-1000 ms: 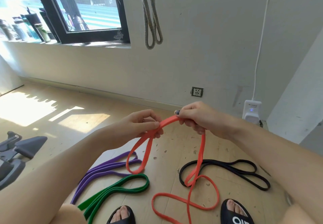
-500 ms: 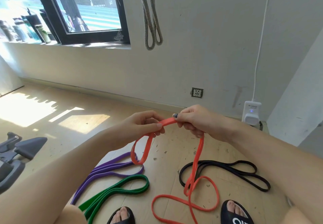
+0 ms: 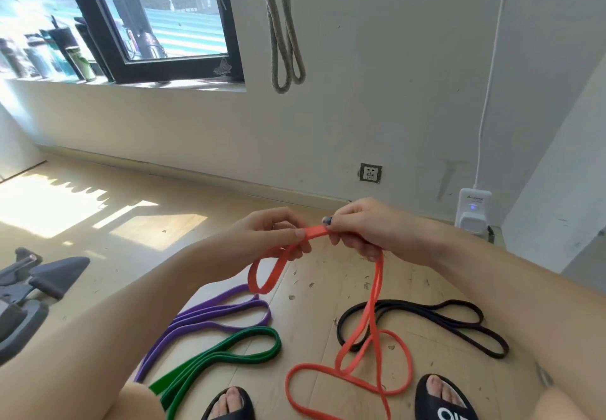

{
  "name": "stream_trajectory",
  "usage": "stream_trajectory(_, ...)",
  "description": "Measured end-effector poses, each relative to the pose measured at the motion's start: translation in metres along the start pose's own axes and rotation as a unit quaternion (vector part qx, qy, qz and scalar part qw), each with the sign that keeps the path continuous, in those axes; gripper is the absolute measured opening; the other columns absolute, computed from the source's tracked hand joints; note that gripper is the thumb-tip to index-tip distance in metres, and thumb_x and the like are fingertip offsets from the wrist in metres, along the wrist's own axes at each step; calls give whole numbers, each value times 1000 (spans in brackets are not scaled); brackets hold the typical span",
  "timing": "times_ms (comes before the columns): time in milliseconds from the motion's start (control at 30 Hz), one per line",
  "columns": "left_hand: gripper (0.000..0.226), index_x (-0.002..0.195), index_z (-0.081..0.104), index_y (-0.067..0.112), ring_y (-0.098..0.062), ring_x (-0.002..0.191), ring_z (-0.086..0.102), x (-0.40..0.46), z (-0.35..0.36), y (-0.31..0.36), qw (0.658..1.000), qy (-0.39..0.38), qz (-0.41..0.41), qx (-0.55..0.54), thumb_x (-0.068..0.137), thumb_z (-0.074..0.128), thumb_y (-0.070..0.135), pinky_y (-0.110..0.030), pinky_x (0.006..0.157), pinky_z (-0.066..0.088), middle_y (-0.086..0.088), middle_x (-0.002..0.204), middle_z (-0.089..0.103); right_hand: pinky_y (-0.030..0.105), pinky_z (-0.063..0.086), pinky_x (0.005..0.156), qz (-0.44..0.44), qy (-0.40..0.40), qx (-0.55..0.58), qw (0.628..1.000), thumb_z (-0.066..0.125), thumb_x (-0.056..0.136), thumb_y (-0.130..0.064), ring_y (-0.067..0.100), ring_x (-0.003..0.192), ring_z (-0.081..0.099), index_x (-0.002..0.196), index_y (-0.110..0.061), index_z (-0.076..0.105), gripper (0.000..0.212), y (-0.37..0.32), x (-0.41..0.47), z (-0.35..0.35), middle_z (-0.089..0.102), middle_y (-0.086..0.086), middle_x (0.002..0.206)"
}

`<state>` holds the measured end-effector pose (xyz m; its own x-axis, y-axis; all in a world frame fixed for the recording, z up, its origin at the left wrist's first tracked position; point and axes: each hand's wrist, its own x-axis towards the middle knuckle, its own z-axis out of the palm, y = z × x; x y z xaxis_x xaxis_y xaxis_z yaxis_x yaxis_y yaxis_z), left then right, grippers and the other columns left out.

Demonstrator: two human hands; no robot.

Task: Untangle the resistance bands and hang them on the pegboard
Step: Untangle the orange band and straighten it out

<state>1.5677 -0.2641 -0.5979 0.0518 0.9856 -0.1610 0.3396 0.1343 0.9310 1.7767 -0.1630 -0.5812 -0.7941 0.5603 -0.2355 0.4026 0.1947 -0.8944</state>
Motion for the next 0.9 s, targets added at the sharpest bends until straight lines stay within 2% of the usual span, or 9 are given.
stream_trajectory(133, 13, 98, 72, 11, -20, 88, 67, 0, -3, -1, 999, 30, 1, -12, 100, 59, 14, -28, 82, 57, -6, 97, 73, 26, 34, 44, 16, -8, -7, 1000, 55, 104, -34, 14, 45, 39, 88, -3, 69, 38, 1, -3, -2, 50, 2, 61)
stream_trajectory(200, 13, 99, 73, 10, -17, 86, 67, 1, 0, 0, 1000, 29, 10, 3, 99, 61, 13, -26, 81, 57, -6, 95, 73, 24, 36, 43, 20, -18, -15, 1000, 54, 104, -39, 13, 44, 41, 97, -1, 71, 42, 0, -2, 3, 54, 2, 62)
stream_trajectory(333, 15, 109, 70, 8, -14, 85, 69, 3, 7, 4, 1000, 21, 18, 1, 98, 63, 16, -23, 80, 56, -6, 98, 75, 24, 34, 43, 2, -12, -14, 1000, 55, 104, -34, 13, 46, 39, 84, -9, 68, 35, 0, 2, 8, 50, 0, 59)
stream_trajectory(500, 17, 115, 64, 8, -24, 101, 73, -3, -5, -7, 1000, 12, -17, 6, 101, 59, 14, -32, 91, 59, -7, 108, 76, 24, 28, 42, 6, 46, 24, 999, 54, 105, -33, 12, 43, 29, 78, -9, 63, 37, 2, 0, -3, 39, -4, 53)
stream_trajectory(633, 17, 110, 63, 2, -28, 98, 74, -6, -14, -16, 998, 51, -31, -8, 96, 67, 9, -35, 89, 61, -13, 104, 74, 22, 27, 41, 27, 81, 27, 996, 55, 105, -33, 10, 43, 27, 79, -9, 63, 36, 7, -1, -9, 37, -5, 54)
stream_trajectory(800, 16, 105, 63, 2, -24, 84, 76, -2, -17, -20, 991, 122, -11, 61, 92, 71, 9, -29, 76, 62, -16, 99, 71, 22, 27, 40, 42, 109, 27, 993, 54, 105, -32, 9, 41, 28, 81, -8, 64, 35, 10, 2, -8, 38, -8, 50)
stream_trajectory(900, 14, 104, 67, 5, -22, 88, 76, 0, -18, -21, 988, 137, -11, 72, 92, 72, 11, -32, 80, 63, -12, 96, 75, 22, 27, 40, 53, 121, 35, 991, 55, 104, -31, 8, 39, 29, 82, -7, 65, 35, 10, 2, -7, 38, -8, 49)
